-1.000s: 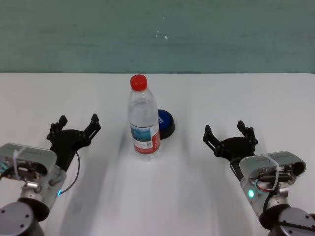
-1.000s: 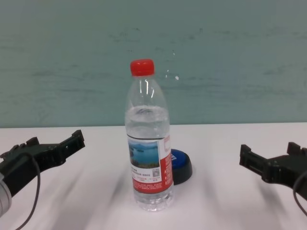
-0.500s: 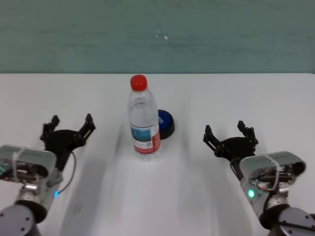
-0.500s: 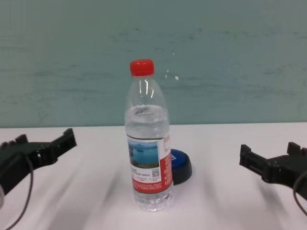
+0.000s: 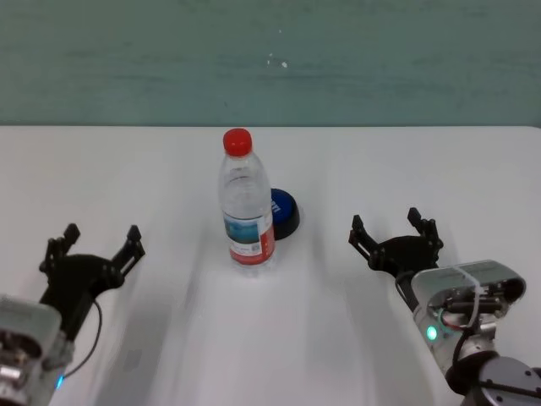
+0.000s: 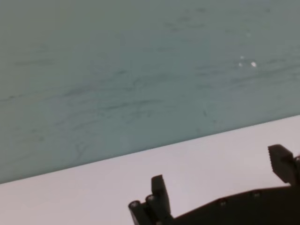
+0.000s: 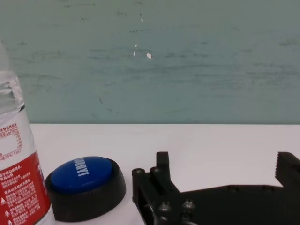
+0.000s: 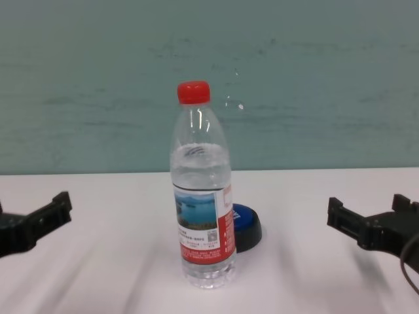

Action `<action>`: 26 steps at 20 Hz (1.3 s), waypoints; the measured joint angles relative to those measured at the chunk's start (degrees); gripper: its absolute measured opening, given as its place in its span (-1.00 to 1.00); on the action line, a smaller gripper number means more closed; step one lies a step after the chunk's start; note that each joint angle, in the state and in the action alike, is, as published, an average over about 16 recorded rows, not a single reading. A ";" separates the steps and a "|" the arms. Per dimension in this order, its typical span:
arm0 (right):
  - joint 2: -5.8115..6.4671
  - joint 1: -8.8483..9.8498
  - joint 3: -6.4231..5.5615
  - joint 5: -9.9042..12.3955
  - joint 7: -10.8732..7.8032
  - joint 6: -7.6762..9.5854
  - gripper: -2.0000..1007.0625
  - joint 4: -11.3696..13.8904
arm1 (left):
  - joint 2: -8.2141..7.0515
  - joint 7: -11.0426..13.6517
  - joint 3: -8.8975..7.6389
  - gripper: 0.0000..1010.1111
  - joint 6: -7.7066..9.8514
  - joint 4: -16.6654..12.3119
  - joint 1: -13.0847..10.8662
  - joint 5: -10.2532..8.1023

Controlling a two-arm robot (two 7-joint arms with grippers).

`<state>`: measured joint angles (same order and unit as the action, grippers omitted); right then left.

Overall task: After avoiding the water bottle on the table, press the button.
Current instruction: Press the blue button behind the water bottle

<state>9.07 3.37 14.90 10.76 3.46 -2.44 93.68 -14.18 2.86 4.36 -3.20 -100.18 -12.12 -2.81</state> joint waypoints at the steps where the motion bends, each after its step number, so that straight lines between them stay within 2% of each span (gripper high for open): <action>1: 0.00 0.00 0.00 0.00 0.00 0.00 0.99 0.00 | -0.20 0.43 -0.21 0.98 -0.08 -0.85 -1.01 0.03; 7: 0.00 0.00 0.00 0.00 0.00 0.00 0.99 0.00 | -1.24 3.20 -0.45 0.98 -1.03 -4.60 -6.09 0.62; 12: 0.00 0.00 0.00 0.00 0.01 0.00 0.99 0.00 | -1.63 5.43 0.31 0.98 -1.85 -5.62 -7.99 1.34; 17: 0.00 0.00 0.00 0.00 0.01 0.00 0.99 0.00 | -1.90 7.56 1.64 0.98 -2.34 -5.17 -7.81 2.05; 26: 0.00 0.00 0.00 0.00 0.01 0.00 0.99 0.00 | -2.61 9.74 4.79 0.98 -3.69 -2.92 -4.96 4.42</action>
<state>9.07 3.37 14.90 10.76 3.47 -2.44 93.68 -16.79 12.59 9.15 -6.89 -103.09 -17.09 1.61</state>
